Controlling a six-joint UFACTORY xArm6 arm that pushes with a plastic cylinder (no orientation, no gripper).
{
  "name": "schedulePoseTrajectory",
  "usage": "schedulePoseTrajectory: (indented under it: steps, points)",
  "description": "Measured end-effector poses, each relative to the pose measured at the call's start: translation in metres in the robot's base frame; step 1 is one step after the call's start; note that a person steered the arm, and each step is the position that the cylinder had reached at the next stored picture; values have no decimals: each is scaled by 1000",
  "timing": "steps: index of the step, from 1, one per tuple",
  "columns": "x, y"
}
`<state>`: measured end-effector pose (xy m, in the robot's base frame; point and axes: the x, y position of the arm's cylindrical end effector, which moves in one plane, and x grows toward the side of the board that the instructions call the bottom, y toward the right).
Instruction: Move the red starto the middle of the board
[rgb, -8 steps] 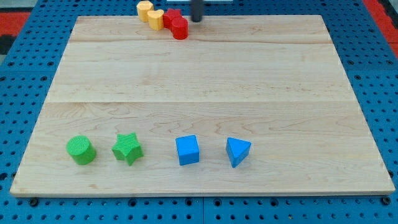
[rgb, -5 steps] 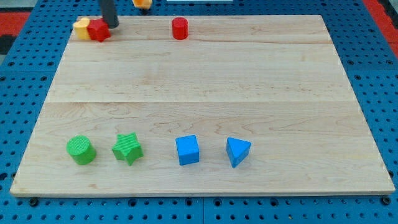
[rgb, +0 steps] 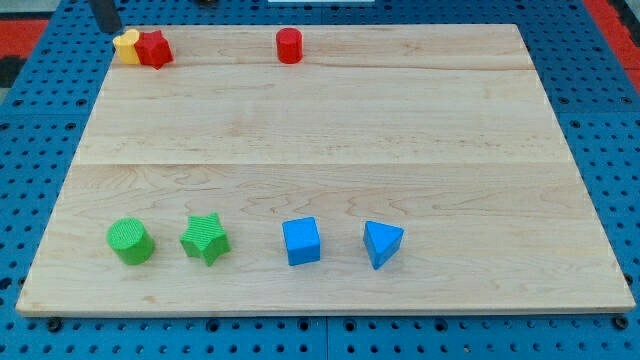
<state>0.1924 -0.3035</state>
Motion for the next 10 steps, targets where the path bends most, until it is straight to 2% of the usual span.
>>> schedulePoseTrajectory:
  steps: [1,2,4,5,6,7,8,9,10]
  points:
    - [53,16]
    - [69,44]
    - [21,62]
    - [32,93]
    - [68,151]
    - [59,184]
    - [22,167]
    - [49,215]
    - [123,285]
